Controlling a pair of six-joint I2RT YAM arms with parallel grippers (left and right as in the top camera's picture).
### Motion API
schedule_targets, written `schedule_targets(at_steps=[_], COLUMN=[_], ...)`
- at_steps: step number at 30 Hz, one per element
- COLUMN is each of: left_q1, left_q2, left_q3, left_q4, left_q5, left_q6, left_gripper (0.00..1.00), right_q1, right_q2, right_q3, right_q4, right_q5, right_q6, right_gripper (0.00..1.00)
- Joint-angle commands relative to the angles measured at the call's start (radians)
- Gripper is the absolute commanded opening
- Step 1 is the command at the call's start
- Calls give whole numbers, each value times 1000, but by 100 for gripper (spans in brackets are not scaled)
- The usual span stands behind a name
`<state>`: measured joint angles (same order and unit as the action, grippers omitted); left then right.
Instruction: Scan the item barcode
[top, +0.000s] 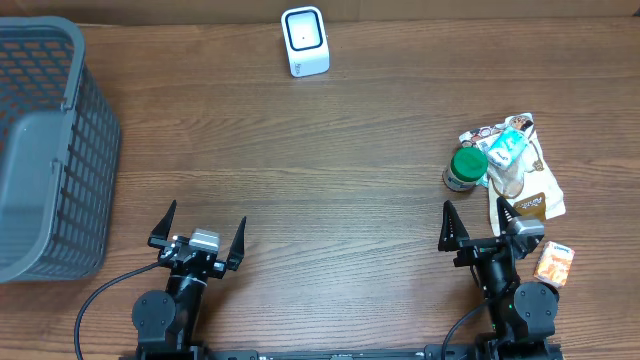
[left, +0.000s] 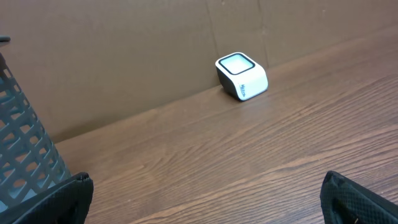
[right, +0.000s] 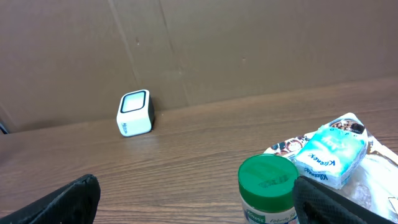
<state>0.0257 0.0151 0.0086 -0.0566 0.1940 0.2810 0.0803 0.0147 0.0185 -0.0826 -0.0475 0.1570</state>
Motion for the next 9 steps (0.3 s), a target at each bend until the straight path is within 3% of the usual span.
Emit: schedule_targets(at_steps=[1,9], left_q1=[-7,-7], left_q2=[-10,-10], left_q3=[-3,-3], left_q4=[0,0], left_q5=[6,6], left_q6=[3,3], left_gripper=[100,100], right_q1=[5,5], right_q2=[-12,-12], right_q3=[-11,-11], right_q4=[3,3], right_q5=[2,2], right_q6=[3,3], right_gripper=[100,100])
